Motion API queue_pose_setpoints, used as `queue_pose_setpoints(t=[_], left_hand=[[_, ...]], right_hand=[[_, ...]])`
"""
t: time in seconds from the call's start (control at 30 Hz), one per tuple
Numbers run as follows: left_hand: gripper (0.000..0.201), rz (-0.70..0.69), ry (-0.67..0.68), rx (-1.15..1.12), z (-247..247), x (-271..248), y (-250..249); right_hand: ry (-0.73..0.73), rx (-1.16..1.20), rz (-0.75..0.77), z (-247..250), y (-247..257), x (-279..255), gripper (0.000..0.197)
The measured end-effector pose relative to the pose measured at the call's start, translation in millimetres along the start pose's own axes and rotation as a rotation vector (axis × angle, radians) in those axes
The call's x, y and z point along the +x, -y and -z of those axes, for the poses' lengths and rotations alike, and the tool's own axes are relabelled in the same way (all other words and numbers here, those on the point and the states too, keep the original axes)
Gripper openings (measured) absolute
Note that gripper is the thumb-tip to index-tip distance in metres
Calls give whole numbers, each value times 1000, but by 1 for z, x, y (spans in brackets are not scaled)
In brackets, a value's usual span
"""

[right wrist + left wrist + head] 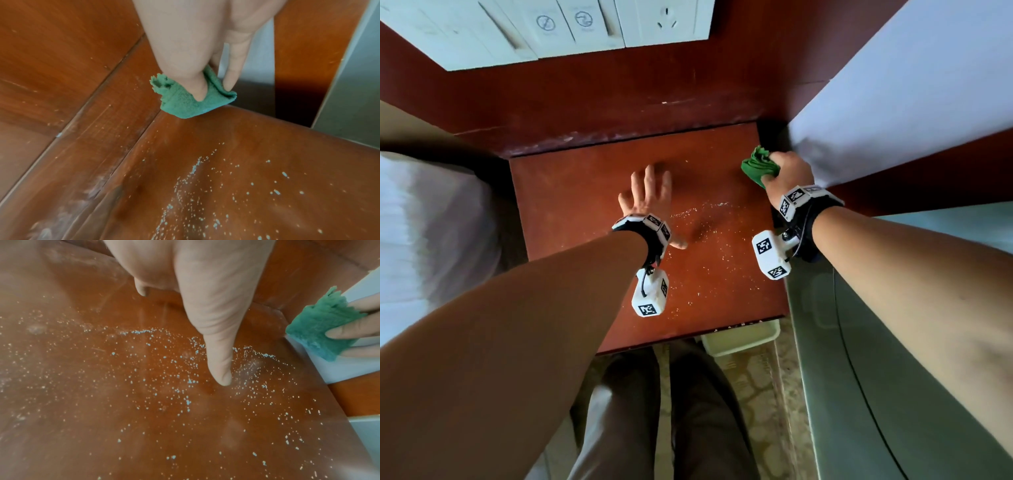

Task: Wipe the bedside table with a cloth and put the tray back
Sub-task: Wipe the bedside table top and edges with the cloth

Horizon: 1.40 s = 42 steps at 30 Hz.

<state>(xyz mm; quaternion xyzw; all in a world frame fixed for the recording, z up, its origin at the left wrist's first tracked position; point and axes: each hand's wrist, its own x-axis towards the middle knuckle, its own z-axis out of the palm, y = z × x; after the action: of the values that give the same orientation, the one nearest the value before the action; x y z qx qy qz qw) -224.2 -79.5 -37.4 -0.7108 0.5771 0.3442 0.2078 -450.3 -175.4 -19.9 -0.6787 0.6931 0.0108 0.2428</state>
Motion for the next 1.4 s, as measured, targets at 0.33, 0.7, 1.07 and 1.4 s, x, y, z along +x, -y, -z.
queue_pose_setpoints(t=[0.33, 0.7, 1.07, 1.4], left_hand=[[158, 7, -23, 143, -9, 0, -6], [159, 20, -39, 161, -6, -1, -4], [159, 8, -56, 149, -7, 1, 1], [162, 23, -50, 152, -9, 7, 4]], right_hand=[[66, -89, 121, -12, -6, -2, 41], [306, -176, 276, -16, -21, -57, 38], [520, -158, 165, 0, -2, -35, 20], [147, -94, 166, -8, 27, -4, 13]])
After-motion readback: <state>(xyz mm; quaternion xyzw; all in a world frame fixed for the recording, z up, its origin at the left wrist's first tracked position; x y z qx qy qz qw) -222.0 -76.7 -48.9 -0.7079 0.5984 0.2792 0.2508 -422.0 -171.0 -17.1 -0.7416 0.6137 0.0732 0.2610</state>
